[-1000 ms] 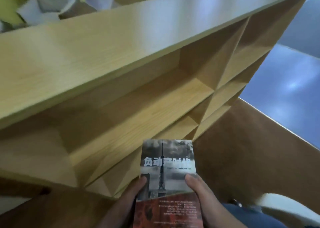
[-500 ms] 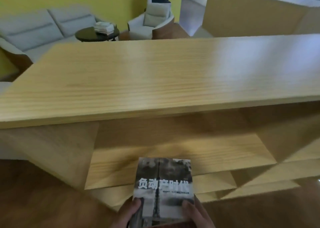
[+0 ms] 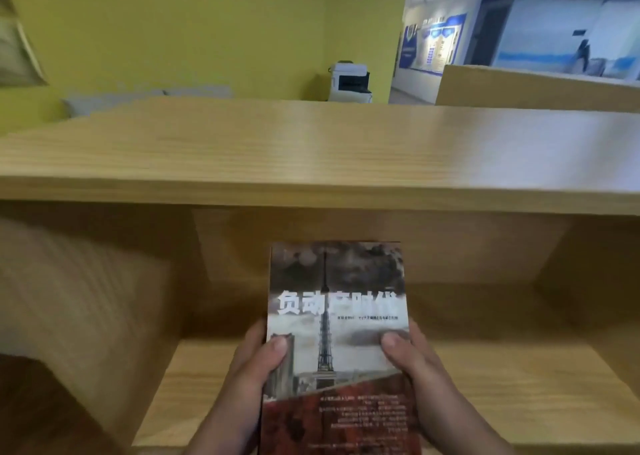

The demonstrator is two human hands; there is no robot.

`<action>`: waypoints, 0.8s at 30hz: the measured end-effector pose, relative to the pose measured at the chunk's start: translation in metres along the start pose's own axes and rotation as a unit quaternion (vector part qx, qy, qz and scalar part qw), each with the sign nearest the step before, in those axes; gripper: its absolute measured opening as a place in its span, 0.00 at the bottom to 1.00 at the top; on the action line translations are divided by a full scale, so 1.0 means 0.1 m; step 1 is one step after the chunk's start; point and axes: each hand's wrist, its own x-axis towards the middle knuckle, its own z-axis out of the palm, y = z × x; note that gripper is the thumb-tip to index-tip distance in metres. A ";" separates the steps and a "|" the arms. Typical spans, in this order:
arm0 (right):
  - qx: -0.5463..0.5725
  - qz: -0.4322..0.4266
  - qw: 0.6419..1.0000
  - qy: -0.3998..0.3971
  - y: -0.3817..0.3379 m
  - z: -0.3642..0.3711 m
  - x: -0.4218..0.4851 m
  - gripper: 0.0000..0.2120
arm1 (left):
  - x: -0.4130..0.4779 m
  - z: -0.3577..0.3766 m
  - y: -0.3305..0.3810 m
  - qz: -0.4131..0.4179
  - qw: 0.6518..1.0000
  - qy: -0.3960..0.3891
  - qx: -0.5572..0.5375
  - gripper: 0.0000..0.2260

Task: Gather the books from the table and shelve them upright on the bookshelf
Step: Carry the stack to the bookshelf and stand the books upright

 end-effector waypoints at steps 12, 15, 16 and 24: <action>-0.063 -0.236 0.962 -0.122 0.38 -0.17 0.84 0.42 | 0.36 0.04 -0.49 0.403 0.915 -0.004 -0.014 0.39; -0.090 -0.268 0.948 -0.144 0.38 -0.22 0.90 0.45 | 0.27 0.12 -0.61 0.429 0.903 0.017 -0.002 0.43; -0.097 -0.264 0.946 -0.159 0.37 -0.24 0.89 0.46 | 0.23 0.14 -0.65 0.435 0.900 0.013 0.004 0.43; -0.134 -0.111 0.965 -0.197 0.34 -0.46 1.01 0.20 | 0.24 0.19 -0.70 0.491 0.867 0.064 0.059 0.47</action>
